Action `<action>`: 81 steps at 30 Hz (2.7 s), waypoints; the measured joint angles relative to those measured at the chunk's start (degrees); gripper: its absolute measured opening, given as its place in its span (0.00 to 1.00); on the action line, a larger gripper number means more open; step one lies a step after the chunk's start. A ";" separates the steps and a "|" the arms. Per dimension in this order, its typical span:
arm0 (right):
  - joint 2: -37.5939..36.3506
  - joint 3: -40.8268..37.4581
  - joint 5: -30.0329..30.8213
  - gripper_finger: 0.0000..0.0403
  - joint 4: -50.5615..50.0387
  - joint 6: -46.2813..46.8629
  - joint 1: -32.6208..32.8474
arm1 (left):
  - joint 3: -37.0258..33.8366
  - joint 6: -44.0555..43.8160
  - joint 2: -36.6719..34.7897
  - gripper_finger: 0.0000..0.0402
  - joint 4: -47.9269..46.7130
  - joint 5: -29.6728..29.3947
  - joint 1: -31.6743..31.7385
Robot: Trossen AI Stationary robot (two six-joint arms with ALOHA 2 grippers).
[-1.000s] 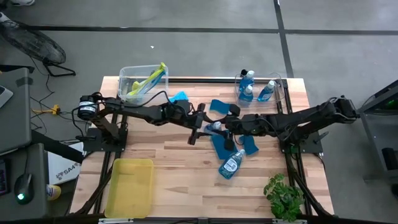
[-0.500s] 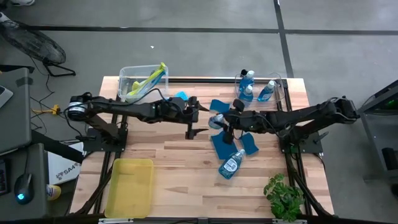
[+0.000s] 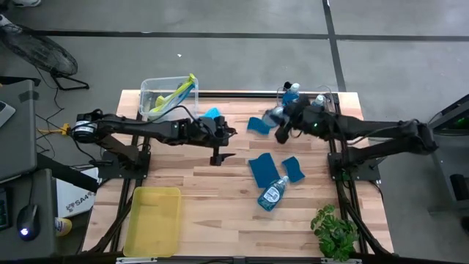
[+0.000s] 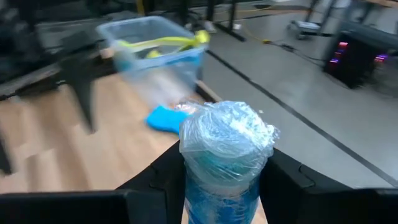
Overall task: Pick & Place Kitchen Sink Supplies
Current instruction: Put the left soap dispenser into the transparent bin
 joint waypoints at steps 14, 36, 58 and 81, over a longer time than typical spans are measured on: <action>-10.08 1.31 0.46 0.36 -6.97 -2.58 -18.05 | -7.48 -3.39 -0.11 0.96 6.44 0.00 0.01; -6.17 1.86 -3.89 0.36 -7.36 -0.82 -45.51 | -12.07 -7.45 -0.10 0.96 14.35 3.01 -0.01; 9.68 1.20 0.62 0.36 -7.60 13.92 -44.86 | -12.07 -8.13 -0.07 0.96 14.05 4.09 -0.03; 11.05 -10.21 9.19 0.36 7.05 21.02 -36.82 | -12.07 -10.47 -0.07 0.96 13.86 3.90 -0.03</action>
